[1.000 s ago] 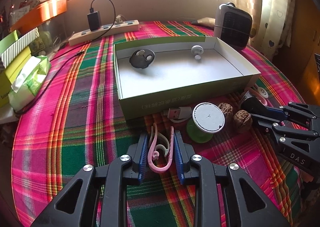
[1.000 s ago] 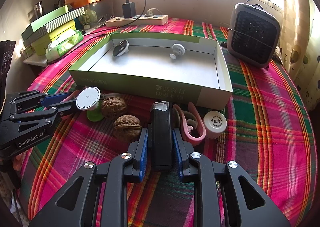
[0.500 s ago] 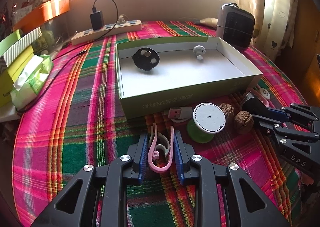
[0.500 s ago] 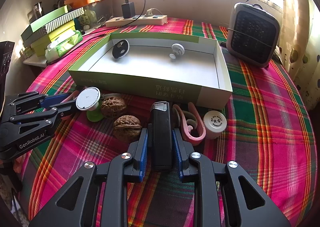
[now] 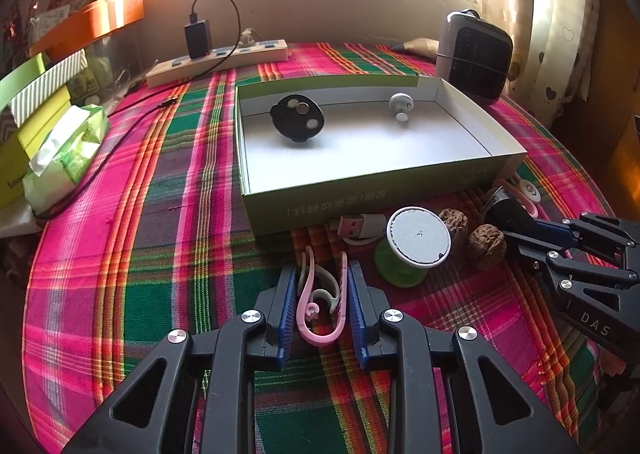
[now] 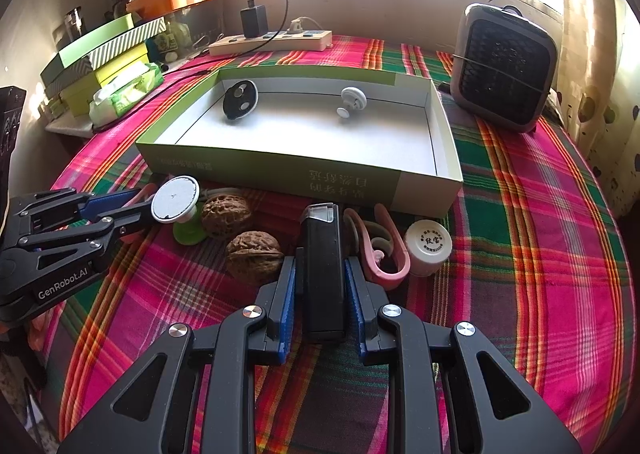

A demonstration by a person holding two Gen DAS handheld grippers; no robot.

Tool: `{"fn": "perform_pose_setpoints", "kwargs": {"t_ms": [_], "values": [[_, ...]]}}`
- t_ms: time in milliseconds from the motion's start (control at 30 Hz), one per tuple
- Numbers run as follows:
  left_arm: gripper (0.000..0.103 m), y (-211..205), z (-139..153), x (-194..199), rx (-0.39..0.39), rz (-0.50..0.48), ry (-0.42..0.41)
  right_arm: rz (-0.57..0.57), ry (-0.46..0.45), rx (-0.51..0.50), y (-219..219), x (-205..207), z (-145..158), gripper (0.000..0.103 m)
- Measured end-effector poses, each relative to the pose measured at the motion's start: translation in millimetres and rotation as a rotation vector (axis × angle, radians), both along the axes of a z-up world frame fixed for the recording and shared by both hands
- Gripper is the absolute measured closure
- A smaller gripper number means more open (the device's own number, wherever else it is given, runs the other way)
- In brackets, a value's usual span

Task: Organize objects
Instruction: 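Hold the black stapler in the right tool while the left tool holds the pink hook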

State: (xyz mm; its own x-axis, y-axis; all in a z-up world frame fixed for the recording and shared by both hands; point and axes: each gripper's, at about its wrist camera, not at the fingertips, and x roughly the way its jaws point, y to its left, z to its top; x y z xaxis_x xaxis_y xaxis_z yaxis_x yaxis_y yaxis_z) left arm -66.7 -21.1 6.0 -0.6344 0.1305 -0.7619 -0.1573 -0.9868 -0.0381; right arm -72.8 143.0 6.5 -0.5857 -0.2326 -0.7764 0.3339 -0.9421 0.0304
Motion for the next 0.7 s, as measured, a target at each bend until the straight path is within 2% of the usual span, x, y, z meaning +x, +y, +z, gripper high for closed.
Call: {"fn": "perform_pose_setpoints", "kwargs": {"t_ms": [700], "values": [[0.082, -2.8, 5.8, 3.7, 0.012, 0.014, 0.013, -0.005, 0.012, -0.033, 1.7, 4.8, 5.0, 0.079]]}}
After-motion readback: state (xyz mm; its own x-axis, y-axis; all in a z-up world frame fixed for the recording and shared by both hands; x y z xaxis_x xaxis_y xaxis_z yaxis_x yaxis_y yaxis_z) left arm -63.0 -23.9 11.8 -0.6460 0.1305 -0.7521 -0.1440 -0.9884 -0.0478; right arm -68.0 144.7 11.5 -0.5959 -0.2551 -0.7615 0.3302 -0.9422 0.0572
